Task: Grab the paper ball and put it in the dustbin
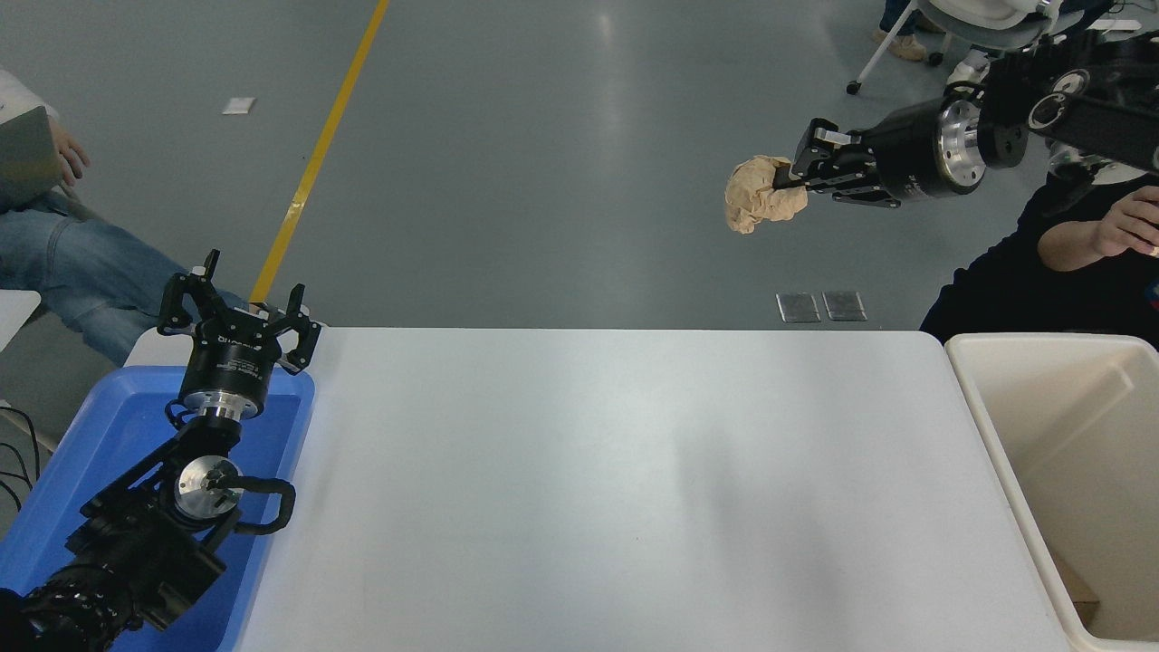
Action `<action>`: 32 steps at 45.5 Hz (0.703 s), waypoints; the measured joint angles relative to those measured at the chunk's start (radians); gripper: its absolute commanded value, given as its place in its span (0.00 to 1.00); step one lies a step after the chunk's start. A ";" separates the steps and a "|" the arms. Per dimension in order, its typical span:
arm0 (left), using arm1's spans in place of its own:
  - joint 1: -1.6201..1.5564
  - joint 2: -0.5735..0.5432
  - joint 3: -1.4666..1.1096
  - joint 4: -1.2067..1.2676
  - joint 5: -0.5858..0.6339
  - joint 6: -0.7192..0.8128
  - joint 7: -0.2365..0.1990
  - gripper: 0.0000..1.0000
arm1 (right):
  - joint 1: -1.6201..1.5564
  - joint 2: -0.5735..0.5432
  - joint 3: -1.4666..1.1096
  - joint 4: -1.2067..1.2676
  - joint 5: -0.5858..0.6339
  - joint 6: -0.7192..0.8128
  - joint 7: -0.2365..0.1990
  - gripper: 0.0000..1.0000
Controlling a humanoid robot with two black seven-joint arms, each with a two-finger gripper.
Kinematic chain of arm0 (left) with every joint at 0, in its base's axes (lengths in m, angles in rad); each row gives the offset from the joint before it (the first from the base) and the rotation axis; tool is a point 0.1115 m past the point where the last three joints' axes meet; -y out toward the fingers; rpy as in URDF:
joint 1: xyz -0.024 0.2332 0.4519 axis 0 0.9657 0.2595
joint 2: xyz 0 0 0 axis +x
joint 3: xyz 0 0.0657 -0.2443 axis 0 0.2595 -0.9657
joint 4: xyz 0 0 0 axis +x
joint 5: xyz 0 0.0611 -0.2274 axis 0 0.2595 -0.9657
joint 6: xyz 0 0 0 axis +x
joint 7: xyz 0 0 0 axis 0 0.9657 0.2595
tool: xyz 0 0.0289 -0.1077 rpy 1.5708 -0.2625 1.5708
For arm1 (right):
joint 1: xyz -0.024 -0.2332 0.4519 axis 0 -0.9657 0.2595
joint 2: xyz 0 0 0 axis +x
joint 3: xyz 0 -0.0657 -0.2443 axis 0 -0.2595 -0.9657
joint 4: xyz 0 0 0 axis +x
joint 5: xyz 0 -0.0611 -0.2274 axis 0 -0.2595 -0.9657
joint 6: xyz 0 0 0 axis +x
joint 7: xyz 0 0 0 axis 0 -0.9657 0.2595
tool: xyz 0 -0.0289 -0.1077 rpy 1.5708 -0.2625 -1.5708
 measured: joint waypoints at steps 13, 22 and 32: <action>0.000 0.000 0.000 0.000 0.000 0.000 0.000 0.99 | -0.132 -0.003 -0.034 -0.236 0.007 -0.002 -0.020 0.00; 0.000 0.000 0.000 0.000 0.000 0.000 0.000 0.99 | -0.235 -0.003 -0.047 -0.401 0.008 -0.006 -0.027 0.00; 0.000 0.000 0.000 0.000 0.000 0.000 0.000 0.99 | -0.365 0.000 -0.049 -0.579 0.009 -0.063 -0.064 0.00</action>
